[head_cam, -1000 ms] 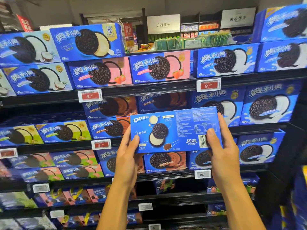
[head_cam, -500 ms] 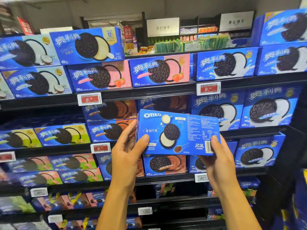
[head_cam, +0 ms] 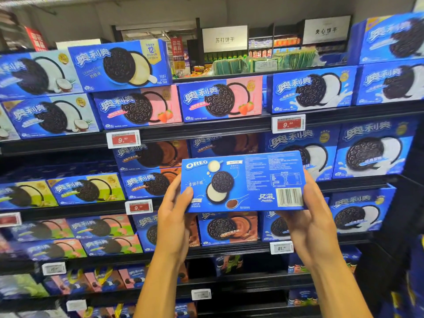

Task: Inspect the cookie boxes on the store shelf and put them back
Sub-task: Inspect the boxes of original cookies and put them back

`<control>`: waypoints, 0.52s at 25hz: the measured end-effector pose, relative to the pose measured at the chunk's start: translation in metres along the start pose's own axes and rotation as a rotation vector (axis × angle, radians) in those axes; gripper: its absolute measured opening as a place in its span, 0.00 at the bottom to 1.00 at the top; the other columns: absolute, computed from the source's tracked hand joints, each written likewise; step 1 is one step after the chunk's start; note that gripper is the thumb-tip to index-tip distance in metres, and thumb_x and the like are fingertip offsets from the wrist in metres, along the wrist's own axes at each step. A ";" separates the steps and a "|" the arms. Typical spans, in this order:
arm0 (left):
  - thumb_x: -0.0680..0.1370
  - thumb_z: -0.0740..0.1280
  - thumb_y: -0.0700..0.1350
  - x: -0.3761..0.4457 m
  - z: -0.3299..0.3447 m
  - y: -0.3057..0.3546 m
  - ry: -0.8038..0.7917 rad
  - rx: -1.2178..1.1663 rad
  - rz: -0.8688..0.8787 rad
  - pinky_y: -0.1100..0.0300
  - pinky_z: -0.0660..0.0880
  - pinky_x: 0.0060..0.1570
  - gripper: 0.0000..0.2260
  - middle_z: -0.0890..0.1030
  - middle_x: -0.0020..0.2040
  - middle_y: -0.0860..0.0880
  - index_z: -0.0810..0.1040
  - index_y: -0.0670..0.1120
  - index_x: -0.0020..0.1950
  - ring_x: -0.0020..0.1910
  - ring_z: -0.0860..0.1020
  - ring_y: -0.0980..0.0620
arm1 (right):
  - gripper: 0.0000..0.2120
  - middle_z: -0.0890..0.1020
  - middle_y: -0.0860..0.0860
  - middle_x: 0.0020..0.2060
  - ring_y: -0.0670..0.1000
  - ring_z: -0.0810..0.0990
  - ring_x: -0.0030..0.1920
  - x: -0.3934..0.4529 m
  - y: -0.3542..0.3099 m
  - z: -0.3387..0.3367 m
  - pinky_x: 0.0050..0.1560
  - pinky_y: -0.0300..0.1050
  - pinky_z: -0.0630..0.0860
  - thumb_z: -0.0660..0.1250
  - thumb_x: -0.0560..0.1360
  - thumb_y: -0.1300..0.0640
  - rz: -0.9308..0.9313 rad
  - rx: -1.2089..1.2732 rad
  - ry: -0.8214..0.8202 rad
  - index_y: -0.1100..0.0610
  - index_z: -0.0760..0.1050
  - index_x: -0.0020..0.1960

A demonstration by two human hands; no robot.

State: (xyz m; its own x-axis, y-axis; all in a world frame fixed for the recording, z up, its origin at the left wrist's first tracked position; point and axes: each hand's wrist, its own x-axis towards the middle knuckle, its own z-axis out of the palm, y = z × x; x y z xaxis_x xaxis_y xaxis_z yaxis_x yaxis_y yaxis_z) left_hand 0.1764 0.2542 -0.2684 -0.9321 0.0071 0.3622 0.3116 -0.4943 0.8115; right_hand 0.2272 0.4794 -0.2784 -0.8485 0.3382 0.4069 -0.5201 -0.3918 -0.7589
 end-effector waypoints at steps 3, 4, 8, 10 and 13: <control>0.76 0.65 0.45 0.006 -0.001 -0.006 -0.007 -0.098 -0.045 0.60 0.81 0.43 0.20 0.84 0.59 0.47 0.75 0.46 0.68 0.52 0.84 0.53 | 0.20 0.82 0.51 0.63 0.49 0.82 0.57 0.000 -0.005 0.004 0.51 0.46 0.81 0.61 0.81 0.45 0.026 0.072 -0.030 0.47 0.73 0.72; 0.77 0.65 0.45 0.008 -0.001 -0.008 -0.009 -0.122 -0.049 0.59 0.81 0.44 0.20 0.83 0.60 0.46 0.75 0.45 0.68 0.52 0.83 0.52 | 0.20 0.83 0.51 0.62 0.49 0.82 0.57 0.000 -0.005 0.005 0.51 0.45 0.81 0.60 0.81 0.48 0.047 0.093 -0.015 0.48 0.73 0.72; 0.79 0.66 0.45 0.014 -0.006 -0.013 -0.054 -0.118 -0.049 0.58 0.80 0.47 0.18 0.82 0.63 0.45 0.75 0.46 0.69 0.56 0.82 0.50 | 0.21 0.83 0.54 0.63 0.54 0.81 0.61 -0.003 -0.006 0.010 0.59 0.51 0.80 0.59 0.80 0.46 0.171 0.185 -0.013 0.53 0.81 0.65; 0.80 0.65 0.45 0.017 -0.004 -0.013 -0.065 -0.043 -0.053 0.59 0.80 0.47 0.17 0.82 0.63 0.45 0.75 0.47 0.68 0.56 0.82 0.51 | 0.22 0.81 0.56 0.66 0.58 0.79 0.65 -0.004 -0.007 0.010 0.65 0.60 0.77 0.56 0.81 0.44 0.202 0.206 -0.031 0.53 0.80 0.66; 0.81 0.63 0.41 0.021 0.006 -0.005 0.004 0.205 -0.047 0.68 0.77 0.49 0.16 0.79 0.66 0.51 0.73 0.50 0.69 0.57 0.80 0.64 | 0.22 0.81 0.56 0.64 0.59 0.80 0.65 -0.004 -0.012 0.014 0.62 0.61 0.77 0.57 0.80 0.45 0.165 0.148 -0.023 0.52 0.80 0.66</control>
State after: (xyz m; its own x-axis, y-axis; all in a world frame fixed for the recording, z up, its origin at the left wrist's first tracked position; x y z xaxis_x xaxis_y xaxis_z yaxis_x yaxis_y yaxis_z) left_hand 0.1566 0.2622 -0.2616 -0.9471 0.0226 0.3202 0.2983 -0.3066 0.9039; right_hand 0.2353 0.4712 -0.2641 -0.9243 0.2405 0.2963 -0.3815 -0.5616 -0.7342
